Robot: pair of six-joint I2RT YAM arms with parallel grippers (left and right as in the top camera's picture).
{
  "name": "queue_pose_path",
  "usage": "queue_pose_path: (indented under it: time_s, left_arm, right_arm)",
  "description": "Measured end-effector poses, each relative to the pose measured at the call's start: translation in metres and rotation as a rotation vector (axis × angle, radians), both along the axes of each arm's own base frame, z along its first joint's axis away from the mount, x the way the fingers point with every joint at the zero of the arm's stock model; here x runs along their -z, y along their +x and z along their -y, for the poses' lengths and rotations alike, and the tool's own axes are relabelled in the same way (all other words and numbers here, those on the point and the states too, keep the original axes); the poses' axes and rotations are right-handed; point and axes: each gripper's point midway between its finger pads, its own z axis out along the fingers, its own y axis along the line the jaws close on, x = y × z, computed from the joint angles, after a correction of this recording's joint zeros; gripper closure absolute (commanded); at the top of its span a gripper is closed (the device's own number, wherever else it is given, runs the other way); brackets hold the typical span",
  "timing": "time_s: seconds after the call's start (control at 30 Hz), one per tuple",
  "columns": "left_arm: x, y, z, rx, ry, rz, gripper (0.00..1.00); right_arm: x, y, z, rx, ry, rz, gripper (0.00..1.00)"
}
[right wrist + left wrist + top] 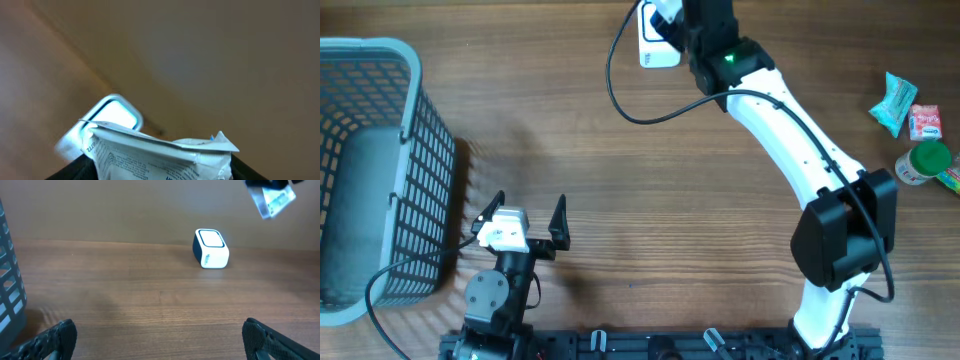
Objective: Scan the item barcode
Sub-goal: 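Lift the white tissue box and hold it over the scanner, then carry the white tissue box right and release it at the table edge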
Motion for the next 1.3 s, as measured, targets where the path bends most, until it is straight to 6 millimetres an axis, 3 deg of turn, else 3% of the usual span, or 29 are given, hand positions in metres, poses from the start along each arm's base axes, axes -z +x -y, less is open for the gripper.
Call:
queue_pose_path:
  time_s: [0.1,0.23,0.37,0.5,0.57,0.63,0.7,0.9,1.0,1.07,1.17,1.2,1.23,1.3]
  left_arm:
    - [0.0,0.0,0.0,0.0,0.0,0.001,0.0]
    - [0.0,0.0,0.0,0.0,0.0,0.001,0.0]
    - [0.0,0.0,0.0,0.0,0.0,0.0,0.0]
    - [0.0,0.0,0.0,0.0,0.0,0.0,0.0]
    - [0.0,0.0,0.0,0.0,0.0,0.0,0.0]
    - [0.0,0.0,0.0,0.0,0.0,0.0,0.0]
    - [0.0,0.0,0.0,0.0,0.0,0.0,0.0]
    - [0.0,0.0,0.0,0.0,0.0,0.0,0.0]
    - [0.0,0.0,0.0,0.0,0.0,0.0,0.0]
    - [0.0,0.0,0.0,0.0,0.0,0.0,0.0]
    - [0.0,0.0,0.0,0.0,0.0,0.0,0.0]
    - [0.0,0.0,0.0,0.0,0.0,0.0,0.0]
    - [0.0,0.0,0.0,0.0,0.0,0.0,0.0]
    - [0.0,0.0,0.0,0.0,0.0,0.0,0.0]
  right_arm:
    - [-0.015,0.021,0.004,0.043,-0.055,0.144,0.4]
    - [0.005,0.051,0.009,0.126,-0.146,0.277,0.41]
    - [0.042,0.067,0.003,0.187,-0.231,0.367,0.43]
    - [0.067,0.06,-0.034,0.169,-0.32,0.468,0.43]
    - [0.094,0.056,-0.05,0.147,-0.399,0.487,0.44]
    - [0.124,0.056,-0.054,0.13,-0.49,0.468,0.46]
    - [0.135,0.057,-0.053,0.136,-0.538,0.466,0.46]
    - [0.095,0.065,-0.049,0.211,-0.563,0.526,0.44]
    - [0.083,0.066,-0.035,0.287,-0.568,0.512,0.44]
    - [0.073,0.068,-0.01,0.372,-0.573,0.489,0.45]
    - [0.056,0.07,0.096,0.703,-0.576,0.364,0.5]
    - [0.063,0.066,0.164,0.884,-0.574,0.261,0.5]
    - [0.083,0.054,0.242,1.075,-0.604,0.123,0.48]
    - [0.111,0.027,0.323,1.237,-0.674,-0.057,0.46]
